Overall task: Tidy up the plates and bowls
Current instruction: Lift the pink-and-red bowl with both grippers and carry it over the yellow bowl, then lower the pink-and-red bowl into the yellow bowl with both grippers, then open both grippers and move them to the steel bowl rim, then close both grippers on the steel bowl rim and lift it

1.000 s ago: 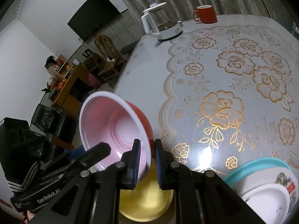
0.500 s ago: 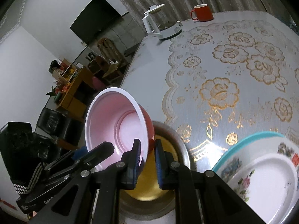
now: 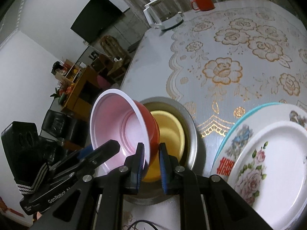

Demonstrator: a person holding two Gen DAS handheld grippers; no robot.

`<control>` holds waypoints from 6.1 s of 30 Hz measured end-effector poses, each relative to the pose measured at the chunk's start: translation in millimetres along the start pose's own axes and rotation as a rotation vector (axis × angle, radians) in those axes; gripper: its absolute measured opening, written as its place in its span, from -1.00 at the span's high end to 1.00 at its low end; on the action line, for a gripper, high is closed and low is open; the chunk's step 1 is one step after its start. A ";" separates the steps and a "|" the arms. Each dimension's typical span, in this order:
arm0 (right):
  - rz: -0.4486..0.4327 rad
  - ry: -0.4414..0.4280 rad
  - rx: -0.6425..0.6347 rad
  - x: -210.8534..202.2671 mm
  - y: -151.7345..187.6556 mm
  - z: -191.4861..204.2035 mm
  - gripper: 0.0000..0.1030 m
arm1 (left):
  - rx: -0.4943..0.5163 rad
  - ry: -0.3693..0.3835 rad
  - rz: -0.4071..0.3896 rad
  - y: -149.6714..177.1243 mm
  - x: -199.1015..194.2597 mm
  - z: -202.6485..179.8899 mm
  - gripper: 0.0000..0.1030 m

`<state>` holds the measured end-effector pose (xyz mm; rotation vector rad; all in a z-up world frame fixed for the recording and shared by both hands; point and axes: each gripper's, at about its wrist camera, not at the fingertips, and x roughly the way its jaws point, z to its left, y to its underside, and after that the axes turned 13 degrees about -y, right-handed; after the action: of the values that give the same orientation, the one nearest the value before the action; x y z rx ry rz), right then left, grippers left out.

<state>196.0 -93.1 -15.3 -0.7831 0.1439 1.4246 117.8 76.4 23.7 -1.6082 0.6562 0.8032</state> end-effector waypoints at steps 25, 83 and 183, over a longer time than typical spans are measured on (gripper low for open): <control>0.082 0.002 0.031 17.4 16.7 -4.8 0.65 | 0.031 -0.046 0.003 8.3 5.5 -1.0 0.08; 0.043 0.067 -0.034 8.0 1.0 -1.7 0.47 | 0.011 -0.043 0.049 6.6 10.3 1.1 -0.32; 0.100 0.099 -0.113 23.2 36.6 -5.5 0.58 | 0.192 0.181 0.123 42.6 41.0 31.0 -0.19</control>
<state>168.7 -79.0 -46.3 -0.9513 0.1829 1.4987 104.9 99.7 -37.5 -1.4857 0.9409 0.6658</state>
